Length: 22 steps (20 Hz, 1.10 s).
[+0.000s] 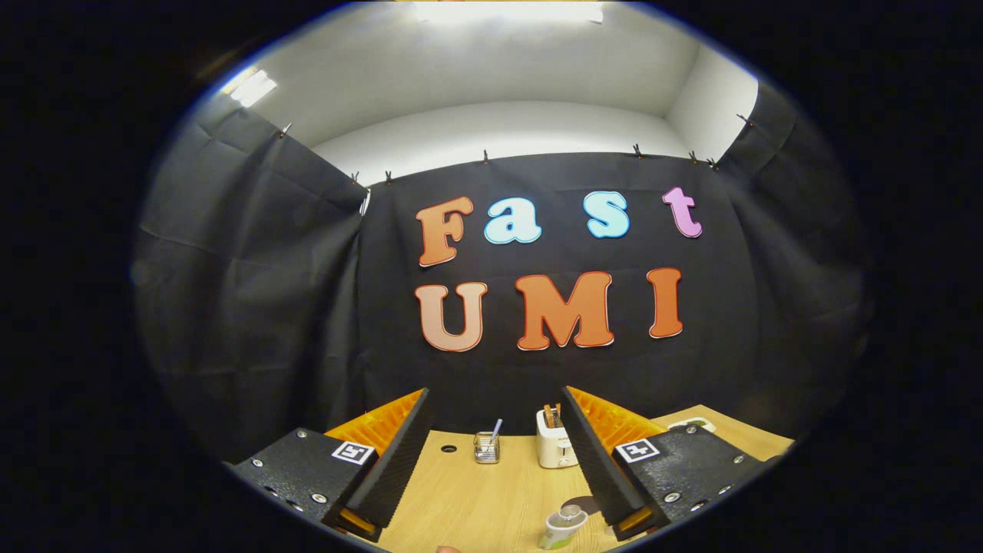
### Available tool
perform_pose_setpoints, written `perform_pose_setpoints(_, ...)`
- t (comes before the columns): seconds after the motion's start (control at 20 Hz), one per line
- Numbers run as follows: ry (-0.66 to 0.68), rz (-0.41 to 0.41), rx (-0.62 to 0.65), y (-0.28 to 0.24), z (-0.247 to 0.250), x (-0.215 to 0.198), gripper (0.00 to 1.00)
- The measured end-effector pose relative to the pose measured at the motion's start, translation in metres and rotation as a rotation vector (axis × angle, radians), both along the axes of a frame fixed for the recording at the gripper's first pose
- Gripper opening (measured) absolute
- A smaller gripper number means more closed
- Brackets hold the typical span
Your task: Take the bottle from table, then pour the juice into the cup, finally place the bottle on the coaster
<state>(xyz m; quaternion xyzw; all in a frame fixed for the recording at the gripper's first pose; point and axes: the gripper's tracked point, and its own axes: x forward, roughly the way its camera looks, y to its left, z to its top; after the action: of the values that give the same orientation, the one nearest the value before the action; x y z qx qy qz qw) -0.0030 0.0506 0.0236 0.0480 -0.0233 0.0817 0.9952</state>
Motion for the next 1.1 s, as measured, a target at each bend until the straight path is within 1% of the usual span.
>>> perform_pose_setpoints(0.15,0.016,-0.015,0.004,-0.006,-0.007,0.004,0.98)
perform_pose_setpoints(0.25,0.041,-0.036,-0.002,-0.013,-0.02,0.007,0.98)
perform_pose_setpoints(0.6,0.196,-0.102,-0.002,-0.039,-0.095,0.027,0.98)
perform_pose_setpoints(0.75,0.261,-0.112,0.0,-0.046,-0.127,0.033,0.98)
perform_pose_setpoints(0.9,0.319,-0.138,-0.035,-0.054,-0.158,0.036,0.99)
perform_pose_setpoints(1.1,0.389,-0.142,-0.033,-0.054,-0.197,0.037,0.99)
